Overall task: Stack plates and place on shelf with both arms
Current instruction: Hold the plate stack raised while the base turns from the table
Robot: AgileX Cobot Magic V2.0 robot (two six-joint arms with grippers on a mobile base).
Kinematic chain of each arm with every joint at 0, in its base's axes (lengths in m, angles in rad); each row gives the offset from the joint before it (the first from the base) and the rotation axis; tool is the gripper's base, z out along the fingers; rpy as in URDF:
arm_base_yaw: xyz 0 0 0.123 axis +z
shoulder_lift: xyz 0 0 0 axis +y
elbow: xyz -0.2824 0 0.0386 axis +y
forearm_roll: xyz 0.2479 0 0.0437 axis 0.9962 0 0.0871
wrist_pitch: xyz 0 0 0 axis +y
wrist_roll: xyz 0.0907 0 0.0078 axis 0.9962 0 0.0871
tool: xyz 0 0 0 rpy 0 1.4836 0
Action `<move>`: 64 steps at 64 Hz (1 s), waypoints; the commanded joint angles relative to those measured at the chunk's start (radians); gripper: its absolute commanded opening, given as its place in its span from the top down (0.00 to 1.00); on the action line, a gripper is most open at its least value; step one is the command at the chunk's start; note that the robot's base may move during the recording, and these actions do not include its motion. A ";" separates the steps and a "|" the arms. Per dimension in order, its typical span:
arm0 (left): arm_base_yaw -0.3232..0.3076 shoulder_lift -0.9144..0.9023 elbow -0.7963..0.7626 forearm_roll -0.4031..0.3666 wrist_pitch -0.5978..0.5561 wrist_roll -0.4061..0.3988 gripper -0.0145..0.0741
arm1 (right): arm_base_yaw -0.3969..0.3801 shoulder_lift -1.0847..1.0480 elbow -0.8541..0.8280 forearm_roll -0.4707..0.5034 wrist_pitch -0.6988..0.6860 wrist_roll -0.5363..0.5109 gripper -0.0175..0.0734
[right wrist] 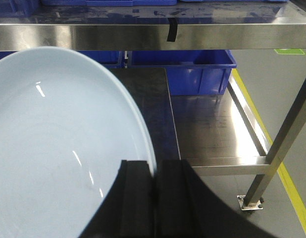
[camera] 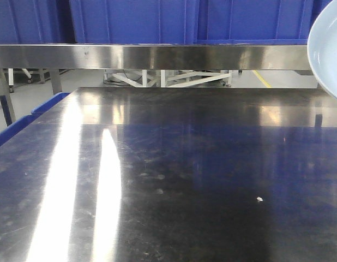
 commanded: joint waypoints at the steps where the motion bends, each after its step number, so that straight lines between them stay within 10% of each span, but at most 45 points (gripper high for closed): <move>1: 0.000 -0.004 -0.030 0.001 -0.080 -0.007 0.74 | -0.003 -0.001 -0.031 -0.011 -0.101 -0.002 0.78; 64: 0.000 -0.004 -0.030 0.001 -0.080 -0.007 0.74 | -0.003 -0.001 -0.031 -0.011 -0.101 -0.002 0.78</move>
